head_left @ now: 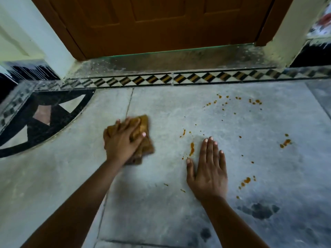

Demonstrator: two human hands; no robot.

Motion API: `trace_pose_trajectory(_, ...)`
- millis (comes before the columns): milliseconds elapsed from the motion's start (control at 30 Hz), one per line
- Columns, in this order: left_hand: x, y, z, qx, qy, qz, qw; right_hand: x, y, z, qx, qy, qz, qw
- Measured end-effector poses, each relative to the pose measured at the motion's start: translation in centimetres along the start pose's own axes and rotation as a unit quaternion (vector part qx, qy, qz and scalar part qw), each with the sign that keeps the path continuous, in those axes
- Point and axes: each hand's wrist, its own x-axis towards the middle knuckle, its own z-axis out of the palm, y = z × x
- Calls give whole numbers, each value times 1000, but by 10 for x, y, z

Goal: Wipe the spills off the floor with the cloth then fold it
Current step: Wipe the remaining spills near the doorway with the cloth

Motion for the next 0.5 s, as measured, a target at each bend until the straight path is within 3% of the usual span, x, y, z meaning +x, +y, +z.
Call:
trace_pose_trajectory(100,49,37,0,-42,-20,-64,997,0,1,-1,1,9,1,1000)
trace_pose_trajectory(233,21,101,9,36,-17,94,995,0,0,-1,-1,12,0,1000)
trace_pose_trajectory(333,-24,79,10,5,35,192,981,0,1,0,7,11,-2,1000)
trace_pose_trajectory(400,-24,52,12,-21,64,161,985,-1,1,0,6,11,-3,1000)
trace_pose_trajectory(500,23,45,12,-59,44,58,996,0,0,0,4,5,-1,1000)
